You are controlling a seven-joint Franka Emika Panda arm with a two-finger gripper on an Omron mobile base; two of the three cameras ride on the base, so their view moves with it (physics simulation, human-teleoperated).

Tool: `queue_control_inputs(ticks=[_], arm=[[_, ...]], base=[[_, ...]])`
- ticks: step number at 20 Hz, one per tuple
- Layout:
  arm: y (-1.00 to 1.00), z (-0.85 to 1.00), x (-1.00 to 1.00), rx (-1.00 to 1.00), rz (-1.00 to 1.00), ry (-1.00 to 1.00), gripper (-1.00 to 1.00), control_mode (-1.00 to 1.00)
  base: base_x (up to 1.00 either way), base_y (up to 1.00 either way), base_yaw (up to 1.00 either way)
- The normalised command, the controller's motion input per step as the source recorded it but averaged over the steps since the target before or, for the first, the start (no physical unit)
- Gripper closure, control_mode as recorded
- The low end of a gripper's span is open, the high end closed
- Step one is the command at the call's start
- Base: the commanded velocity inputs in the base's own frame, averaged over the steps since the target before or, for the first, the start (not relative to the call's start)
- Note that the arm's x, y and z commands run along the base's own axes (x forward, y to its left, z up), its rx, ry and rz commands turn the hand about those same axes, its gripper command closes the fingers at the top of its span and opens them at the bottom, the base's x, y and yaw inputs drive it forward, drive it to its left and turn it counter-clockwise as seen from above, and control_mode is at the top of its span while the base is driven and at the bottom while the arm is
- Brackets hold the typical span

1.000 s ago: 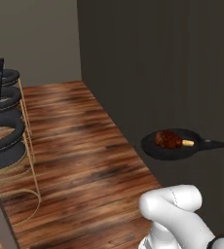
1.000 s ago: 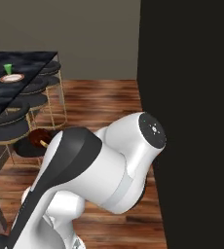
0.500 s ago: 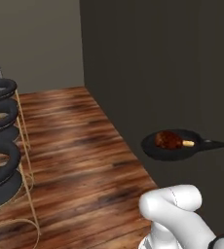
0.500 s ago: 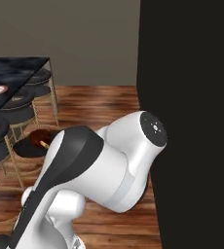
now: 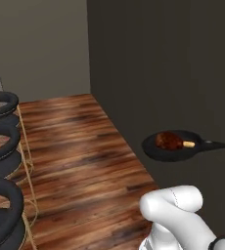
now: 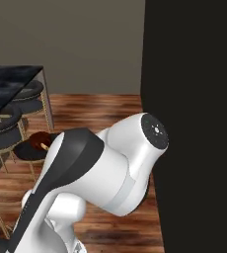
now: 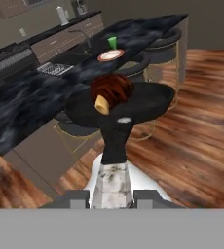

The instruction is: Pick up the pan with the steak in it and place it on the dining table. Then place the steak on the plate.

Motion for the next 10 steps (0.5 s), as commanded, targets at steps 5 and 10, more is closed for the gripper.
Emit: queue_control_inputs(ticks=[5, 10], arm=[[0.0, 0.0, 0.0, 0.0, 0.0, 0.0, 1.0, 1.0], [0.0, 0.0, 0.0, 0.0, 0.0, 0.0, 1.0, 1.0]], base=[[1.0, 0.0, 0.01], [1.0, 0.01, 0.02]])
